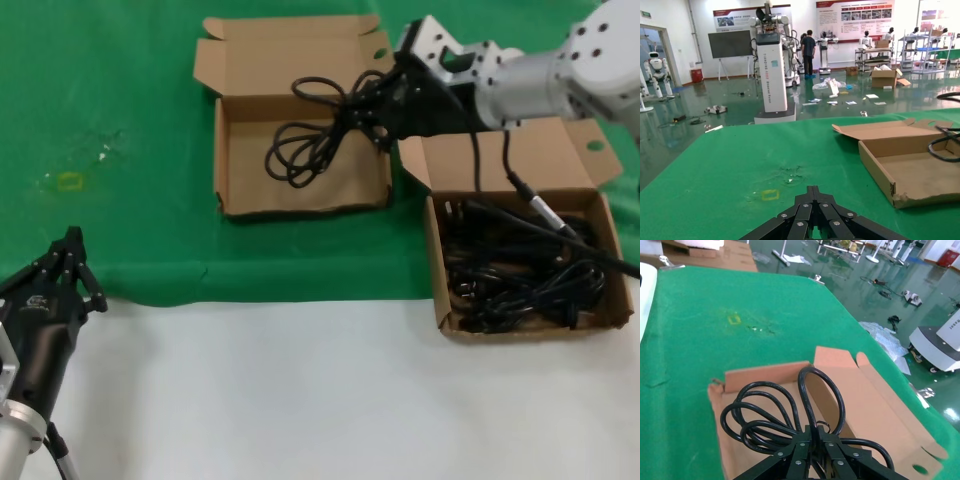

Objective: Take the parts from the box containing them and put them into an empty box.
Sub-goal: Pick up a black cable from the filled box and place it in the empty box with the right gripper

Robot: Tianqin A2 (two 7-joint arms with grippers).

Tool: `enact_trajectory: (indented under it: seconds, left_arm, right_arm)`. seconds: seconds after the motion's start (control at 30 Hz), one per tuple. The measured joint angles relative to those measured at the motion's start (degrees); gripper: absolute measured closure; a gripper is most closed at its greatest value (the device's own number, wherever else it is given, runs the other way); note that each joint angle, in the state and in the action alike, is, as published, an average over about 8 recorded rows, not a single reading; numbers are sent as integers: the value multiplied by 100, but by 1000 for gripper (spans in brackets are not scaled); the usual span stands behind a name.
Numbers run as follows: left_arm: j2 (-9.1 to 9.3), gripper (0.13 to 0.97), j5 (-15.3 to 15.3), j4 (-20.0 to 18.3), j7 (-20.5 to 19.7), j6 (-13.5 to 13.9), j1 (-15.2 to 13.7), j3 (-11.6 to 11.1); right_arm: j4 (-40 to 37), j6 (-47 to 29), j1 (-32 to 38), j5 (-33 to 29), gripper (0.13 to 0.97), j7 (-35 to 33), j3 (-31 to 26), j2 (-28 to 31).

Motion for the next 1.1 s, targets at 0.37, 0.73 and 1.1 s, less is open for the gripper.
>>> enact_trajectory:
  seconds: [0.37, 0.73, 1.1]
  left_arm:
    - [0, 953, 0, 0, 0, 0, 0, 0]
    - [0, 953, 0, 0, 0, 0, 0, 0]
    - [0, 953, 0, 0, 0, 0, 0, 0]
  right_arm:
    - [-2163, 598, 555, 576, 923, -1544, 384, -848]
    - [-3655, 1172, 905, 1204, 923, -3008, 976, -1261]
    - [-3894, 1325, 836, 1499, 923, -3547, 1256, -1392]
